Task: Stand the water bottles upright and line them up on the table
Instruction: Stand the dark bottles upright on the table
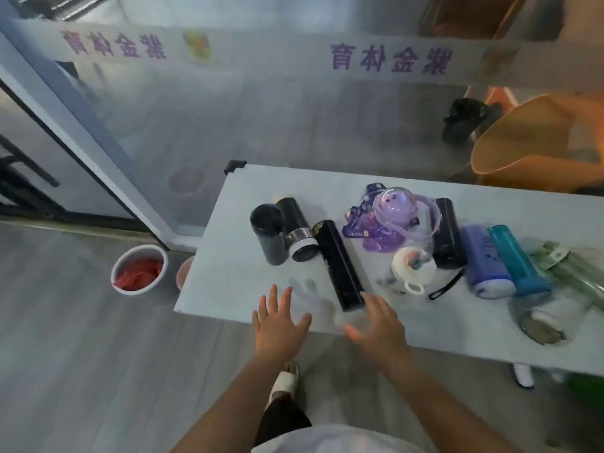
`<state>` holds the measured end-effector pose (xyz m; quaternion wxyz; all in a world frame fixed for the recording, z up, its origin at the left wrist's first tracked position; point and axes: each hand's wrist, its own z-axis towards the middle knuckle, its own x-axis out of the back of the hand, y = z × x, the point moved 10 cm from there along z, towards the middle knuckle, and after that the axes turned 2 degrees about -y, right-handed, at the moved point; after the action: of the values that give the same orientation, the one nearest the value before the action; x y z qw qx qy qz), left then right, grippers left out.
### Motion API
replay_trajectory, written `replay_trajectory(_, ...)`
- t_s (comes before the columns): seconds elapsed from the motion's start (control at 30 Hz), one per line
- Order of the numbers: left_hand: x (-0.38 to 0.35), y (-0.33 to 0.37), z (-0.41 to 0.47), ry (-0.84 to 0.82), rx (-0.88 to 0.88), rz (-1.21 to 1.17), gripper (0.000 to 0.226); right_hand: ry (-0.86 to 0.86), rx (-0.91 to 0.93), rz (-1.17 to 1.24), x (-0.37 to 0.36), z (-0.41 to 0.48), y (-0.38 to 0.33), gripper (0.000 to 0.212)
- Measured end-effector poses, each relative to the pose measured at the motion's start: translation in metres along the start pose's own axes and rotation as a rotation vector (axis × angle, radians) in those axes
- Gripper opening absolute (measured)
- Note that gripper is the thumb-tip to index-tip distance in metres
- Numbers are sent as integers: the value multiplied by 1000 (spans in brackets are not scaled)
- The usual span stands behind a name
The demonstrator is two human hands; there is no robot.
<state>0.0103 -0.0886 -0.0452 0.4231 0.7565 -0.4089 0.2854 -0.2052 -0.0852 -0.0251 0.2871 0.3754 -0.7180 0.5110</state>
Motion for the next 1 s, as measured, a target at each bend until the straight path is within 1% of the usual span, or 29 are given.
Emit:
replay_trajectory(0.07, 2, -11, 18, -64, -35, 80, 70, 27, -85, 95, -6, 13, -4, 82)
replay_trajectory(0.13, 3, -20, 33, -107, -87, 145, 71, 37, -159, 134, -11, 22, -9, 82)
replay_trajectory(0.23, 3, -22, 49, -144, -178, 212, 72, 46, -234, 66, -19, 36, -11, 87)
replay_trajectory(0.33, 4, -30, 61, -168, -212, 244, 74, 43, -334, 19, -27, 42, -6, 93)
replay_trajectory(0.43, 6, -39, 67, -179, -212, 255, 75, 68, -383, 21, -31, 40, -2, 86)
replay_trajectory(0.53, 6, -37, 74, -196, -225, 253, 74, 123, -411, 107, -28, 40, 3, 80)
replay_trajectory(0.63, 4, -32, 77, -204, -260, 263, 73, 196, -382, 188, -17, 35, -5, 77)
replay_trajectory(0.7, 2, -29, 78, -212, -279, 269, 73, 289, -324, 228, 3, 27, -18, 73)
replay_trajectory(0.8, 0, -25, 81, -223, -305, 296, 73, 469, -158, 209, 52, 16, -48, 66)
replay_trajectory(0.87, -2, -26, 84, -227, -308, 311, 73, 542, -63, 168, 83, 16, -67, 64)
replay_trajectory(0.93, -4, -27, 85, -232, -311, 331, 72, 513, -23, 151, 106, 24, -82, 63)
replay_trajectory(1.0, -4, -27, 86, -224, -324, 351, 72, 423, -29, 121, 121, 39, -94, 60)
